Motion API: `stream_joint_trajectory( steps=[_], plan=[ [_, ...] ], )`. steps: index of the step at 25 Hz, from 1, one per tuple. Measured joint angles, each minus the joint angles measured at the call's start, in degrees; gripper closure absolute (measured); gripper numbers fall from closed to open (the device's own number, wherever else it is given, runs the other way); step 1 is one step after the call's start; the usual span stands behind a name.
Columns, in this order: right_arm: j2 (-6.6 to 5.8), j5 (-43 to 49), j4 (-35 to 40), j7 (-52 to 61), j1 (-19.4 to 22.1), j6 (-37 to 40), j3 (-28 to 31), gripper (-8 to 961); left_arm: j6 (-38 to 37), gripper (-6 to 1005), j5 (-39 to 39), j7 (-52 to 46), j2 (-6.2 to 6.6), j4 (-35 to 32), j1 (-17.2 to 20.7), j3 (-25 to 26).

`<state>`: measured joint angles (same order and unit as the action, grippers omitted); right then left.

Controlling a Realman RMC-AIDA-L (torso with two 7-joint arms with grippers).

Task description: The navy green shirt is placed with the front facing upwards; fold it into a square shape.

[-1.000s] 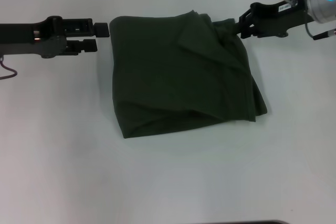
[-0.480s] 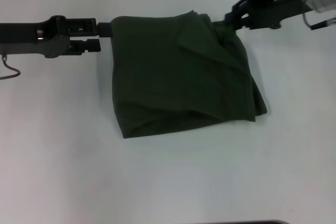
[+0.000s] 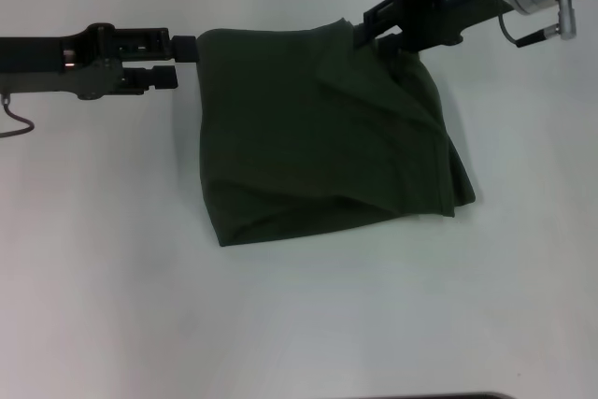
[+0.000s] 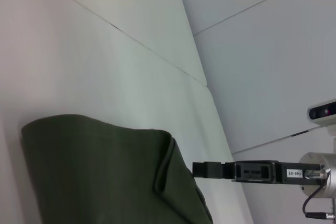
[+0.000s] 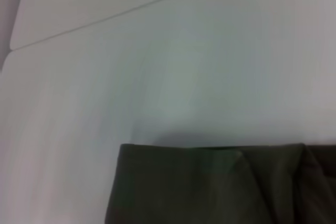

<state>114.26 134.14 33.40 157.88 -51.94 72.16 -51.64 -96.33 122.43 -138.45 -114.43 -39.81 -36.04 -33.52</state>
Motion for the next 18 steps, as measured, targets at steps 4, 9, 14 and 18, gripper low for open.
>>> stream_joint_trajectory(
  steps=[4,9,14,18],
  plan=[
    [0.43,0.13,-0.46,0.01,-0.62,1.51,-0.57,544,0.01,270,-0.01,0.03,0.01,0.00,0.00,0.18],
    [1.05,-0.69,-0.14,0.18,-1.09,5.55,-0.63,491,0.15,270,-0.01,0.08,0.01,0.00,-0.10,0.22],
    [2.77,-0.75,-0.21,-0.77,-1.45,5.95,-2.95,492,0.33,270,-0.01,0.14,0.00,0.00,-0.09,0.22],
    [3.48,0.23,-0.52,-0.77,-1.88,4.63,-6.93,493,0.24,269,-0.01,0.16,-0.08,0.00,-0.09,0.21]
  ],
)
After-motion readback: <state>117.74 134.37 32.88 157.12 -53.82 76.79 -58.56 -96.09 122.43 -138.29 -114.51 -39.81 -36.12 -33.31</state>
